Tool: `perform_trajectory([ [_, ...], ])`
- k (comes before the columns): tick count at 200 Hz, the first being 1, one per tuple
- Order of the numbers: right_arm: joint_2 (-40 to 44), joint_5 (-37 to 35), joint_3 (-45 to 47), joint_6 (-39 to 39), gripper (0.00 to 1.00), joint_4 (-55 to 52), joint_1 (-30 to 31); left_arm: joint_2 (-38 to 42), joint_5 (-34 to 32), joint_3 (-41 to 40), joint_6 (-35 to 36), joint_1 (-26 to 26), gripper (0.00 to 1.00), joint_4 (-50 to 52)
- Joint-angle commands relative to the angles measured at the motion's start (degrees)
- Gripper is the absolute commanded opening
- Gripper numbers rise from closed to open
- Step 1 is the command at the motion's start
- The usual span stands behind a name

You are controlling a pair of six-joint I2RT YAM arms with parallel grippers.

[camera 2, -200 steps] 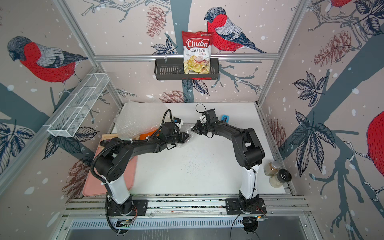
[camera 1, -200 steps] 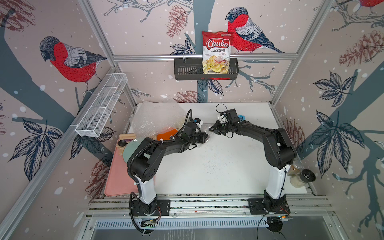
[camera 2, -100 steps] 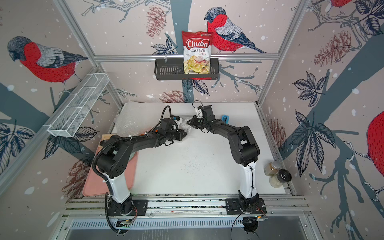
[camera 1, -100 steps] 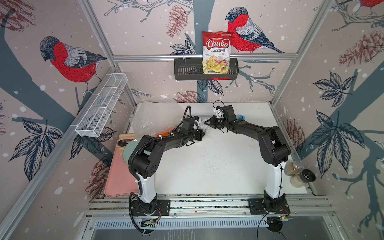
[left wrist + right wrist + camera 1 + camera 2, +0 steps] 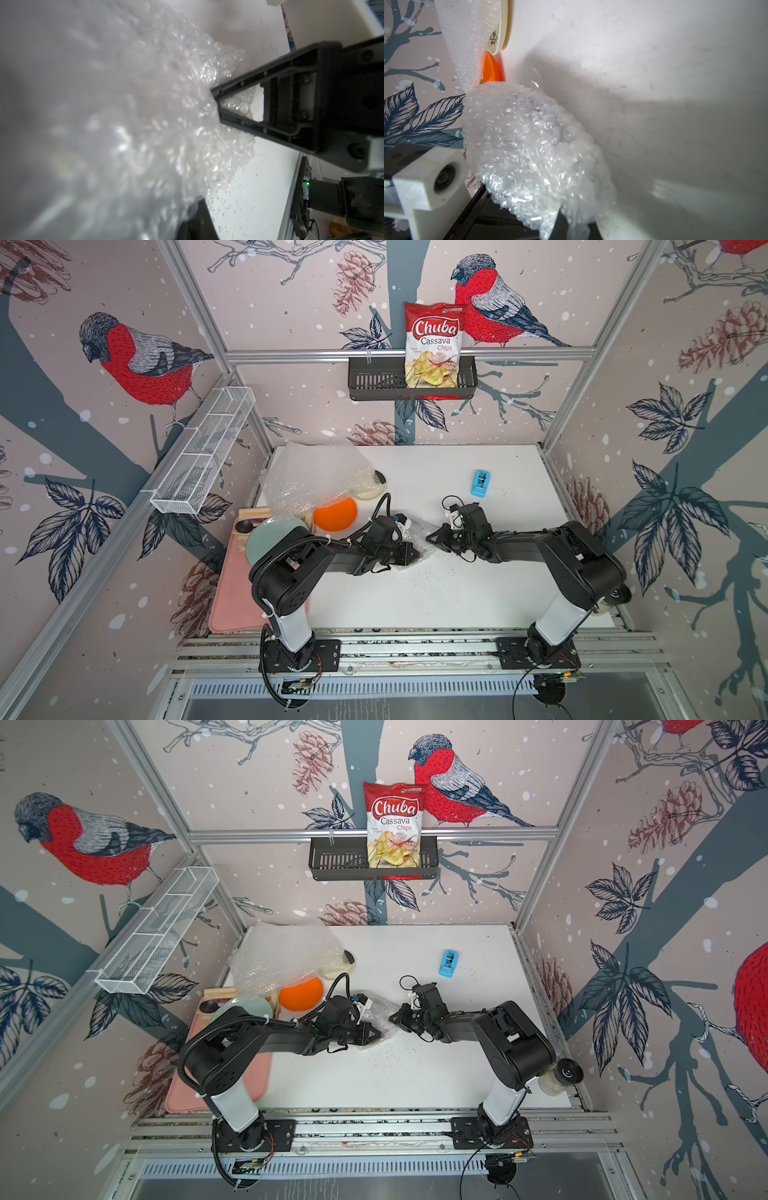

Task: Wrap dinner plates in bubble wrap
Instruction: Stick the tape on the bubble wrap, then move the plate to the center of the board.

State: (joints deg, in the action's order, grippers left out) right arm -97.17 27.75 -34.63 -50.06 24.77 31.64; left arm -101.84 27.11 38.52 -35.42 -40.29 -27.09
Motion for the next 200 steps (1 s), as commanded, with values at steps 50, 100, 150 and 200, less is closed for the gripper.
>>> perform_trajectory([
  [50,3.9,-1.1,7.4,1.0,0.0,-9.5,-5.5,6.9,-0.6,-1.3,-0.2,-0.9,0.17,4.9],
  [100,0.0,-2.3,-5.0,1.5,0.0,-9.6,-11.1,24.6,-13.5,-1.1,-0.2,4.5,0.65,15.0],
  [150,-18.1,-4.7,-34.5,1.6,0.0,-9.7,-14.7,31.1,-30.2,2.5,-1.1,13.7,0.96,25.3],
  [200,-38.5,-9.9,-63.4,-1.0,0.04,-15.1,-15.9,27.1,-29.1,4.8,-1.6,16.8,0.96,27.1],
])
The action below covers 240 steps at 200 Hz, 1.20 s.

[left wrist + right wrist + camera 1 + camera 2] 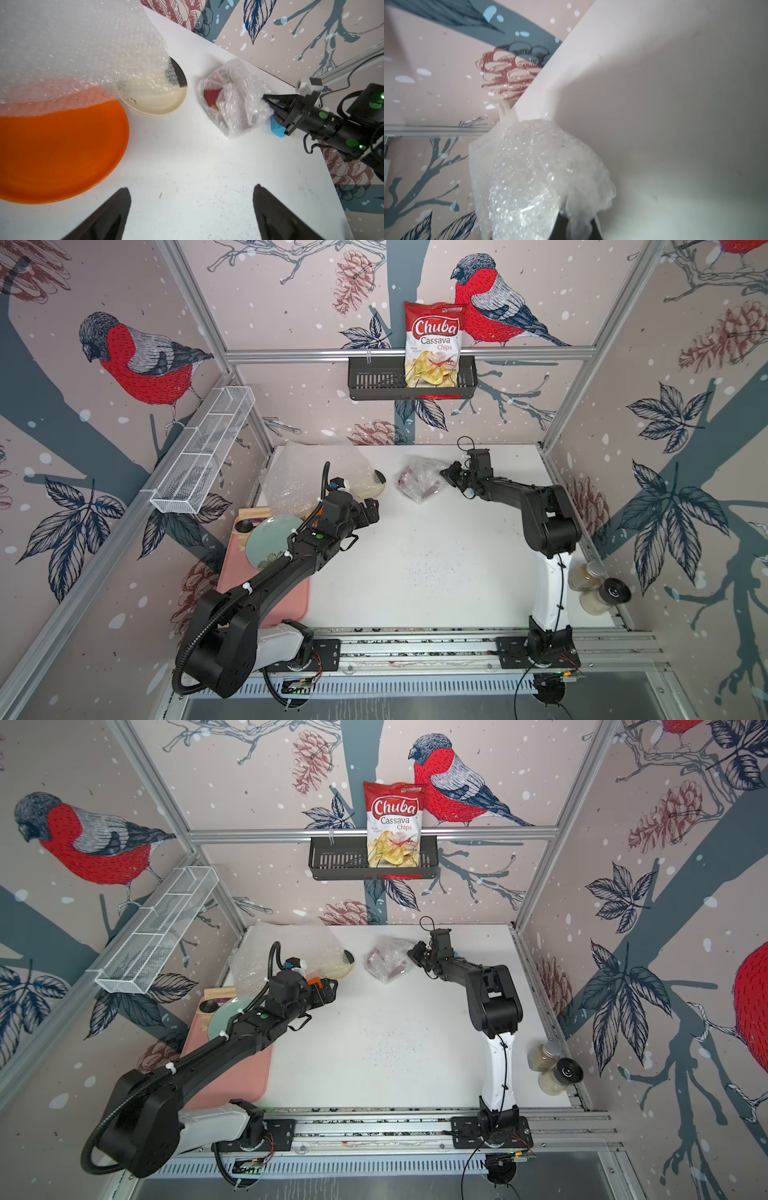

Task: Wrap dinner plates in bubble wrap
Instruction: Move the plate to the center of the board, then pick up the bubble wrap from the center of the board.

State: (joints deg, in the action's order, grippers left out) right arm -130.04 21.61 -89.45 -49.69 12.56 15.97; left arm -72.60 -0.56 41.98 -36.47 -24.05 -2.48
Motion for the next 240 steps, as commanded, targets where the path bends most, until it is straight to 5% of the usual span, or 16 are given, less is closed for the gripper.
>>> perform_trajectory([
  [1,-5.9,-3.9,-9.1,-1.4,0.04,-3.0,-0.2,-2.3,-1.4,1.5,-0.6,0.6,0.96,2.5],
  [29,-10.9,-7.2,-17.0,-0.9,0.34,-7.3,0.0,-5.6,-0.2,2.2,-1.7,0.8,0.96,2.5],
  [59,-2.3,-11.5,-8.8,4.8,0.61,-4.0,1.3,-10.8,0.0,5.3,-3.3,1.6,0.96,4.5],
  [76,5.6,-16.0,-1.4,10.4,1.0,-1.8,3.0,-13.7,-0.8,7.5,-4.2,1.7,0.96,5.1],
  [118,24.7,-39.0,18.0,25.6,0.99,3.6,10.6,-23.8,-2.9,18.9,-1.2,2.6,0.96,9.4],
  [148,35.0,-55.3,25.4,30.5,0.99,-1.9,15.0,-35.7,-4.4,32.2,3.9,4.5,0.86,17.4],
  [164,41.2,-51.6,31.7,28.5,0.99,-0.9,13.9,-41.6,-4.5,39.2,6.8,4.8,0.81,20.7],
  [181,46.7,-33.0,37.4,25.5,0.99,1.1,8.7,-46.0,-7.9,45.9,8.8,5.0,0.79,25.3],
  [194,49.3,-27.2,39.9,22.1,0.99,1.2,5.8,-46.3,-11.0,47.9,8.2,5.7,0.83,27.5],
  [211,52.5,-27.7,43.7,22.2,0.99,3.5,5.2,-44.1,-12.5,46.7,7.0,7.3,0.96,28.0],
  [240,54.5,-31.0,46.3,21.2,0.99,5.3,4.8,-42.0,-10.7,45.0,13.6,9.0,0.96,25.9],
])
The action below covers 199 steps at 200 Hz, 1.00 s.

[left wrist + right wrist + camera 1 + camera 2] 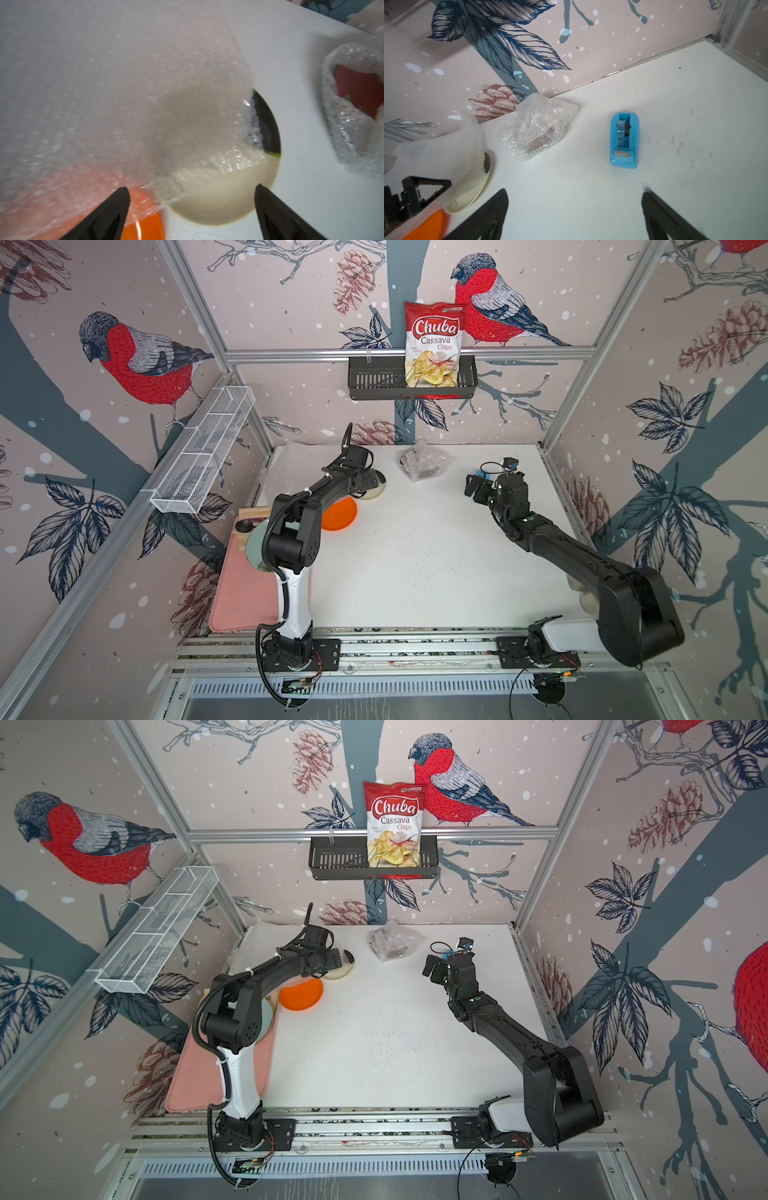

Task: Wrap dinner plates in bubble wrap
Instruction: Pick up the bubble wrap from the center of the board.

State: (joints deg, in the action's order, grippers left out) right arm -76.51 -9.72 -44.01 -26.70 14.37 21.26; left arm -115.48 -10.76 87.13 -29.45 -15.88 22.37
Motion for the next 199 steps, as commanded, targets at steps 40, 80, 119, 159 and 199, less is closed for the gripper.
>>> perform_trajectory([
  [40,0.4,-2.1,0.0,-3.9,0.99,2.2,-1.1,-6.8,3.5,9.1,19.0,0.9,0.97,7.1],
  [80,0.9,-0.9,0.2,-5.1,0.99,2.4,-1.6,-13.9,-3.3,18.1,22.4,0.9,0.97,11.3],
  [119,1.8,-1.1,0.5,-5.0,0.99,2.3,-1.8,-16.8,-4.1,21.2,22.4,1.2,0.66,10.7],
  [159,3.2,-1.4,0.9,-4.5,0.99,1.9,-2.1,-16.9,-2.2,21.5,21.2,2.8,0.24,9.4],
  [199,4.4,-1.8,1.9,-4.7,0.99,1.8,-2.4,-10.7,-1.7,18.2,21.4,3.1,0.12,5.9],
])
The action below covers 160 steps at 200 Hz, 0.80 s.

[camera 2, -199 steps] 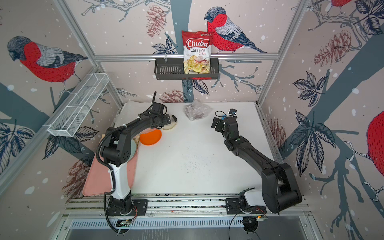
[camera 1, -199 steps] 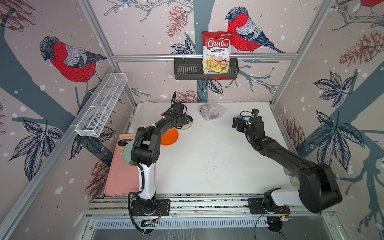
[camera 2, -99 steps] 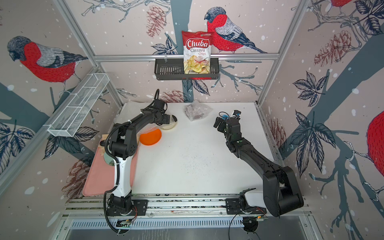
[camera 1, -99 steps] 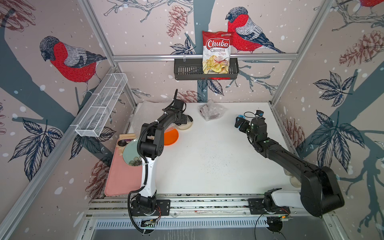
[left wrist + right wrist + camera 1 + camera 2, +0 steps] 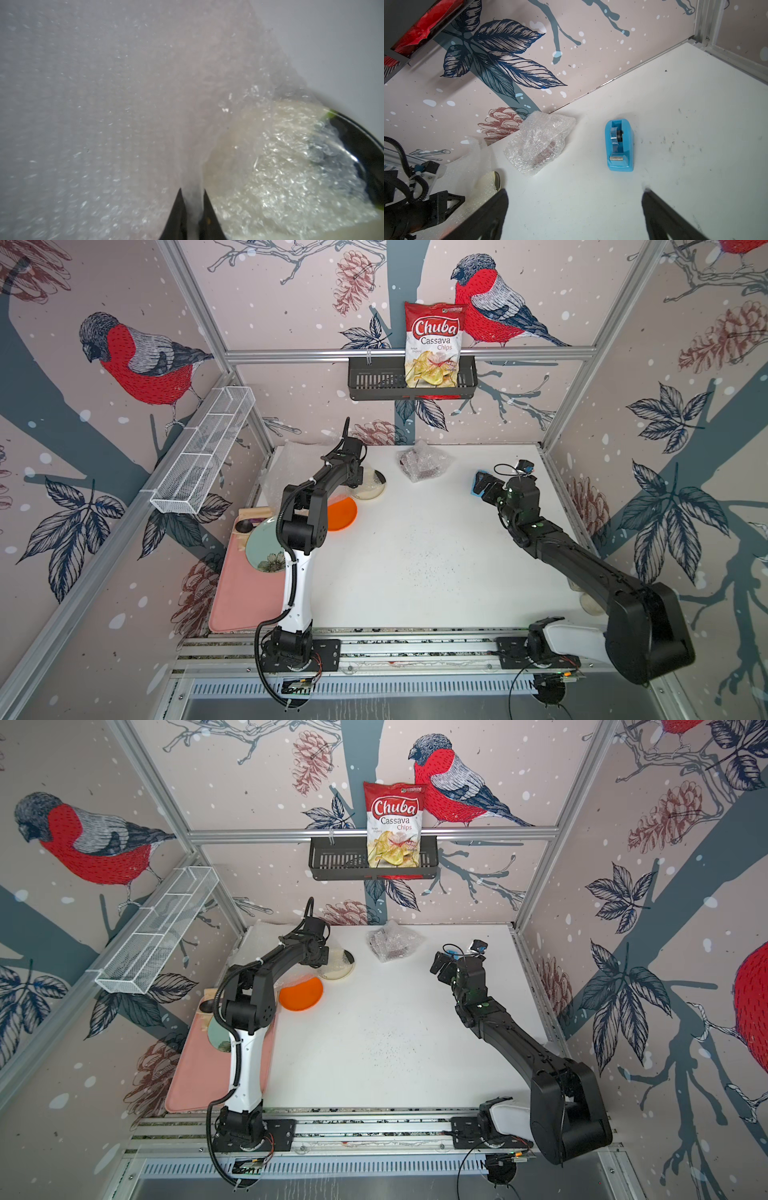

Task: Wrap dinner plates in bubble wrap
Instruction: Pick up the bubble wrap from the center of the board.

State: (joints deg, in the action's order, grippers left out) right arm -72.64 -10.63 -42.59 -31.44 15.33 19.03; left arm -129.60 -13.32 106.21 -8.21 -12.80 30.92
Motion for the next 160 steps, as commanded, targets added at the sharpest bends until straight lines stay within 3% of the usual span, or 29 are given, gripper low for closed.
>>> perform_trajectory([
  [1,0.6,-0.9,0.5,0.1,0.99,0.8,-0.1,3.4,0.8,-0.8,0.1,0.1,0.12,-2.6],
  [13,0.6,-1.1,0.6,-0.2,0.99,0.7,-0.2,4.2,0.1,-0.4,0.5,0.1,0.0,-2.3],
  [42,0.6,-1.6,0.8,-1.1,0.99,0.1,-0.6,6.6,-2.5,0.7,0.3,0.1,0.0,0.2],
  [79,4.8,2.0,3.4,-2.9,0.99,-2.3,-5.0,19.3,-2.0,-5.4,-4.9,-2.2,0.0,1.0],
  [96,7.1,8.4,5.5,-2.5,0.99,-2.9,-9.0,24.9,-1.4,-9.0,-6.1,-7.5,0.0,2.4],
  [126,10.7,11.9,6.1,-2.7,0.99,-10.7,-15.7,30.7,1.8,-19.4,-14.0,-20.1,0.0,1.4],
  [160,14.6,19.7,8.0,-1.3,0.99,-13.7,-23.0,25.8,8.6,-25.1,-25.7,-32.4,0.0,-0.5],
])
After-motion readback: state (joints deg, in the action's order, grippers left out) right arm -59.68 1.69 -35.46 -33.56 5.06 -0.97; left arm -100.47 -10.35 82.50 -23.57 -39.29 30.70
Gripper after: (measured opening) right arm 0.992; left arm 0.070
